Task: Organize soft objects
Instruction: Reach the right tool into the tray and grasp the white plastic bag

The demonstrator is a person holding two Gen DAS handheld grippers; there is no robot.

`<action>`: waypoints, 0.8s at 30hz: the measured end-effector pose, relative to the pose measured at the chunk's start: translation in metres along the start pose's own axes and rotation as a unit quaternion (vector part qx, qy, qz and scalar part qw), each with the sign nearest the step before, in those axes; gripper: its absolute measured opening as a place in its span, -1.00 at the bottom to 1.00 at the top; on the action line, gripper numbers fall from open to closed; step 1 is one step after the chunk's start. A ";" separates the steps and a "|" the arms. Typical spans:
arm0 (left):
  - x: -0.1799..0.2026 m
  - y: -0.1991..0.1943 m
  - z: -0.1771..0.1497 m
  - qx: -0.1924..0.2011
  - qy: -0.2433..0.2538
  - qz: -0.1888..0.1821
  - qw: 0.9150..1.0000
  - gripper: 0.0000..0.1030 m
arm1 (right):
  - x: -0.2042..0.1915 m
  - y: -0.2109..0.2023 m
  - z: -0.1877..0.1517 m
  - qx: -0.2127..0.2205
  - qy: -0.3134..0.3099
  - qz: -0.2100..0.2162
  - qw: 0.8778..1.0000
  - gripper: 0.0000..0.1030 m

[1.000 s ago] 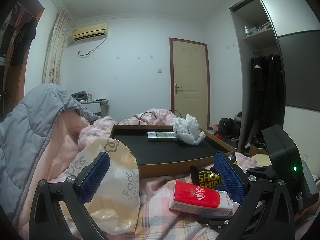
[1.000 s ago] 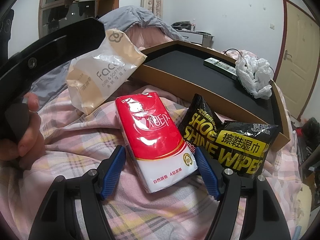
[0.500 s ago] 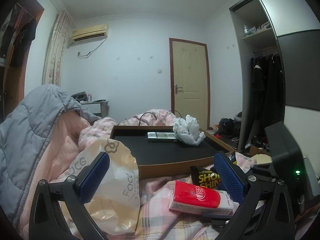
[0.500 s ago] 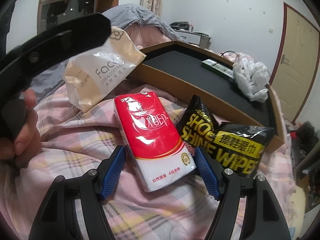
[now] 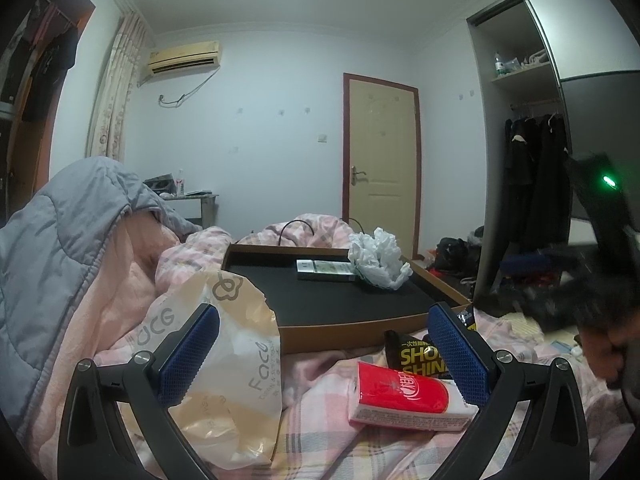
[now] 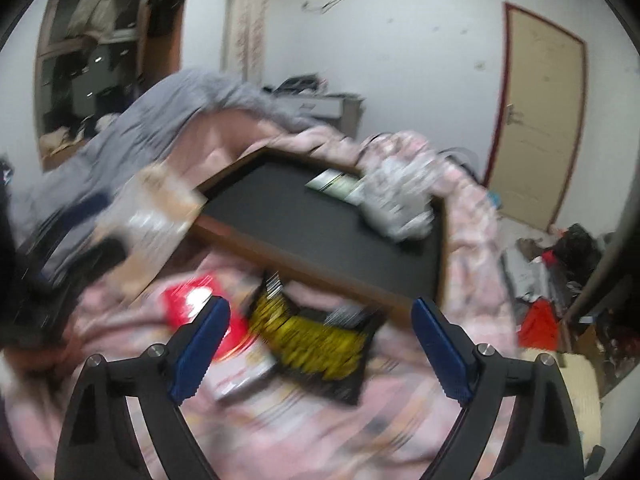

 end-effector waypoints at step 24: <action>0.002 -0.004 0.001 0.006 0.008 0.000 1.000 1.00 | 0.082 0.145 0.076 -0.097 0.207 -0.138 0.964 0.42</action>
Point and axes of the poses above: each gripper's, at about its wrist camera, not at the fingertips, and y roughly the way its jaws point, x to its right, z to its top, the point moved 6 cm from there along y, roughly the way its jaws point, and after that the axes turned 12 degrees about y, right-handed, at the moved point
